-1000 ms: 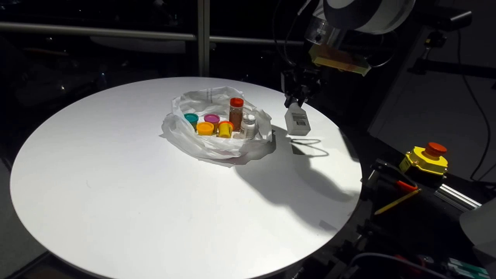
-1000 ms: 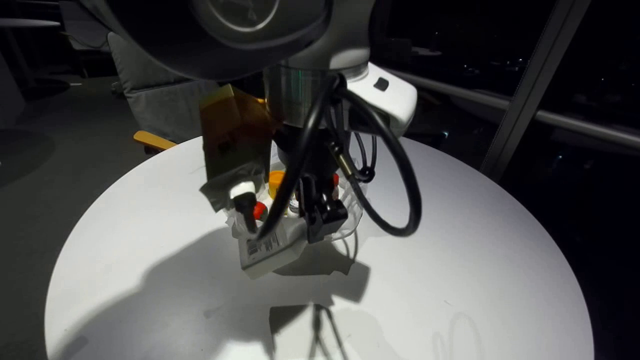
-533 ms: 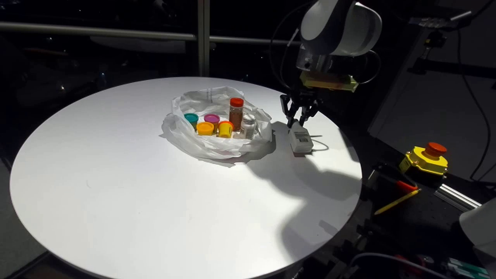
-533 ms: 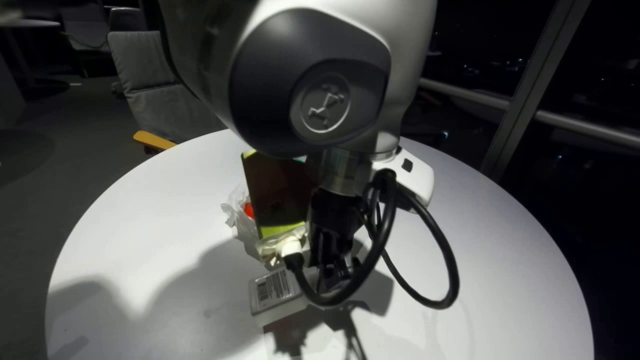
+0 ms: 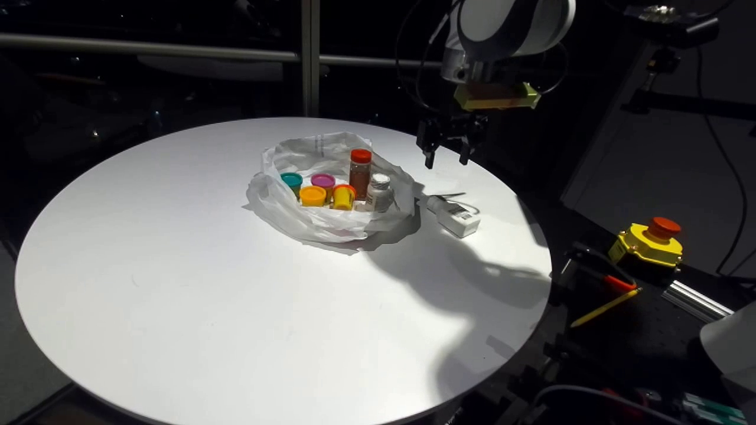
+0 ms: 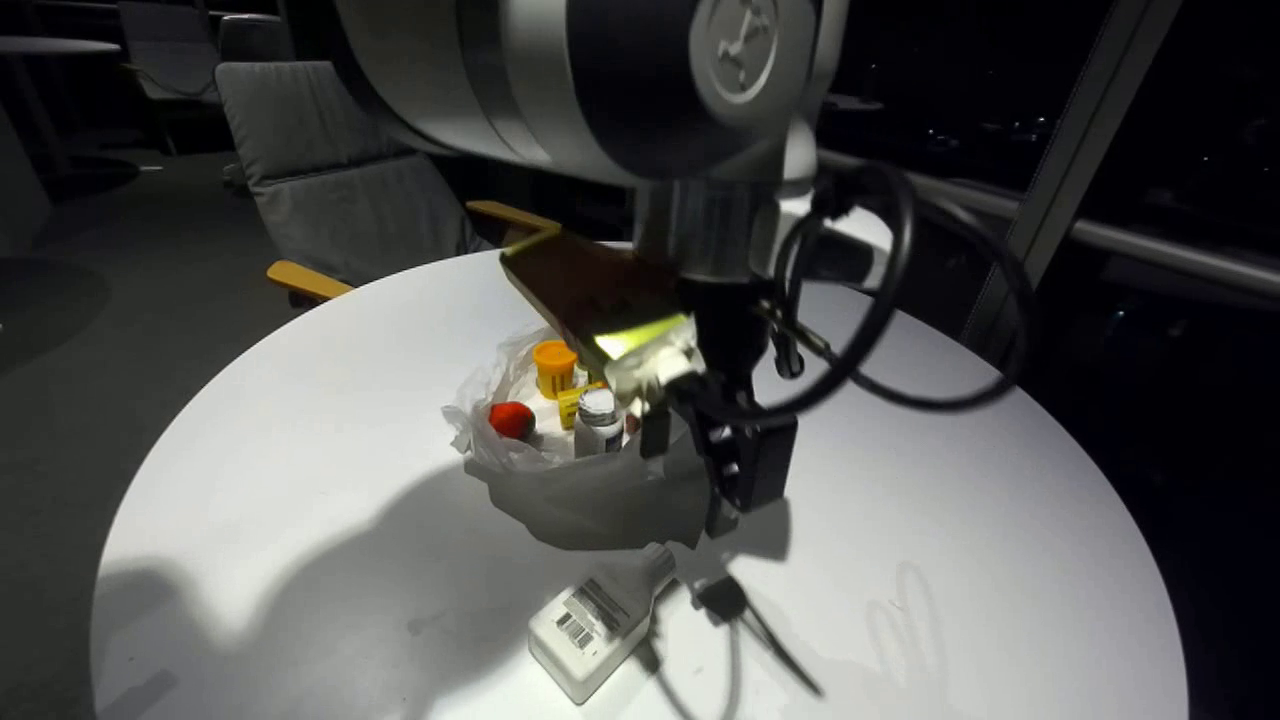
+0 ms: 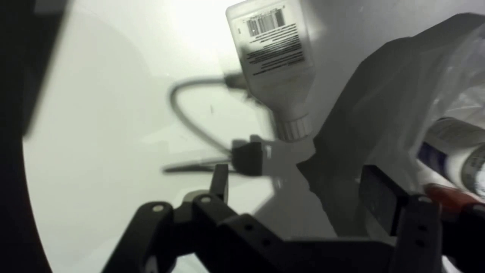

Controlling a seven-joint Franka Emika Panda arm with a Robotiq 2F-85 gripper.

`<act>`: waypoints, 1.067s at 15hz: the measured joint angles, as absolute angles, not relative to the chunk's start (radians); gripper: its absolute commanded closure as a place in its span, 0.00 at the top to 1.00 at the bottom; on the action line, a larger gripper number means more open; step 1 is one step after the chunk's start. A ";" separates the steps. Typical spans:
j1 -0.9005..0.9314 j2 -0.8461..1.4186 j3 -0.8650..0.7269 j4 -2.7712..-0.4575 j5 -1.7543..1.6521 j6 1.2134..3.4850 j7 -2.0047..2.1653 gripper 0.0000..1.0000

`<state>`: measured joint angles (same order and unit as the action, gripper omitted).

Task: Remove all the contents from the plastic bag.

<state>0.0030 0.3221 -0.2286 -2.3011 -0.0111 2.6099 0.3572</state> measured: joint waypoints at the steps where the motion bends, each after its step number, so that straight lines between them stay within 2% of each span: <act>1: 0.017 0.285 -0.214 -2.302 -0.021 2.582 0.350 1.00; 5: 0.022 0.192 -0.081 -2.295 0.061 2.538 0.228 1.00; 9: 0.010 0.213 0.018 -2.270 0.280 2.528 0.019 1.00; 16: -0.021 0.347 0.004 -2.198 0.242 2.516 -0.041 1.00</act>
<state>-0.0205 0.3470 0.0036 -2.1978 0.2421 2.5160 -0.0414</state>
